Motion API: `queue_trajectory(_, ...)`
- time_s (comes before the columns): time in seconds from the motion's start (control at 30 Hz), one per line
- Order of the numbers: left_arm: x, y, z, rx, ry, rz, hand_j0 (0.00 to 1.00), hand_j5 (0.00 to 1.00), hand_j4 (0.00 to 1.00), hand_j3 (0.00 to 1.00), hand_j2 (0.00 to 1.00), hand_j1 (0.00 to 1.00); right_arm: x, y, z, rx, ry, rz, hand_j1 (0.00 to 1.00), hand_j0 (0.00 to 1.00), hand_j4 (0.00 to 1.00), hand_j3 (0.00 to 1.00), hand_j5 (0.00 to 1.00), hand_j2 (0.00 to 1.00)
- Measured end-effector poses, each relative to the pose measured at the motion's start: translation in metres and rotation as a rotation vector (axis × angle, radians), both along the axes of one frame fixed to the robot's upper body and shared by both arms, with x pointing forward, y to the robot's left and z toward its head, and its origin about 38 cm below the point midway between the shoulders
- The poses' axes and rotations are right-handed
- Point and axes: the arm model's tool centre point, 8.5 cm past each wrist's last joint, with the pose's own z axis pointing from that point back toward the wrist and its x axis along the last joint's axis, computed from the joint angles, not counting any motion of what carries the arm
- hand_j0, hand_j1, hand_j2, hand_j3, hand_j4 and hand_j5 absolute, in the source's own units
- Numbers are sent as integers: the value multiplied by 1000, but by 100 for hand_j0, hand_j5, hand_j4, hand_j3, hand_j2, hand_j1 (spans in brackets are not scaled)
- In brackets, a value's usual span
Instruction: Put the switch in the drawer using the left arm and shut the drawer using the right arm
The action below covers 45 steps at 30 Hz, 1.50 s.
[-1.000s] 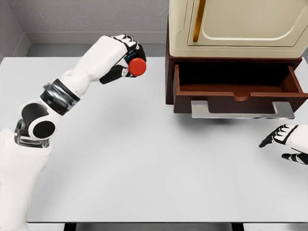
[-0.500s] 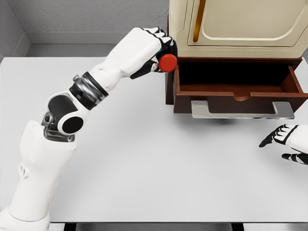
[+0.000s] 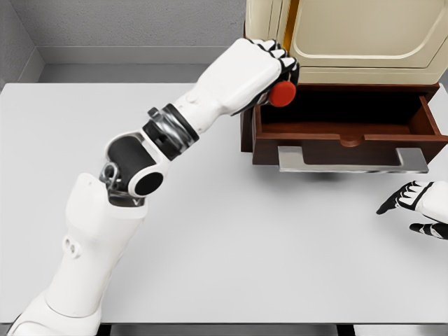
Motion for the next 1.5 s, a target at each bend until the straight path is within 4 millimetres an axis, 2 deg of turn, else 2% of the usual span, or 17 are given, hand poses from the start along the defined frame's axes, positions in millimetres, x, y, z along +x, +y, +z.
queue_trajectory(0.13, 5, -6, 2, 38, -19, 9, 30, 30, 30, 30, 30, 30, 0, 0, 0, 0, 0, 1, 71, 71, 71, 71, 71, 71)
queue_trajectory(0.23, 8, -10, -5, 68, -10, 18, 30, 30, 30, 30, 30, 30, 0, 0, 0, 1, 0, 1, 71, 71, 71, 71, 71, 71)
queue_trajectory(0.5, 6, -21, -13, 108, -13, 4, 31, 31, 31, 31, 31, 31, 0, 1, 0, 2, 0, 1, 71, 71, 71, 71, 71, 71)
queue_trajectory(0.53, 5, -22, -13, 112, -15, 4, 33, 33, 33, 33, 33, 33, 0, 0, 0, 2, 0, 0, 71, 71, 71, 71, 71, 71)
queue_trajectory(0.63, 5, -23, -14, 122, -19, 6, 64, 64, 64, 64, 64, 64, 0, 0, 0, 1, 1, 0, 71, 71, 71, 71, 71, 71)
queue_trajectory(0.7, 4, -23, -14, 125, -22, 7, 68, 68, 68, 68, 68, 68, 0, 0, 0, 2, 1, 0, 71, 71, 71, 71, 71, 71)
queue_trajectory(1.5, 1, -27, -17, 144, -34, 5, 70, 70, 70, 70, 70, 70, 0, -1, 0, 1, 2, -3, 71, 71, 71, 71, 71, 71)
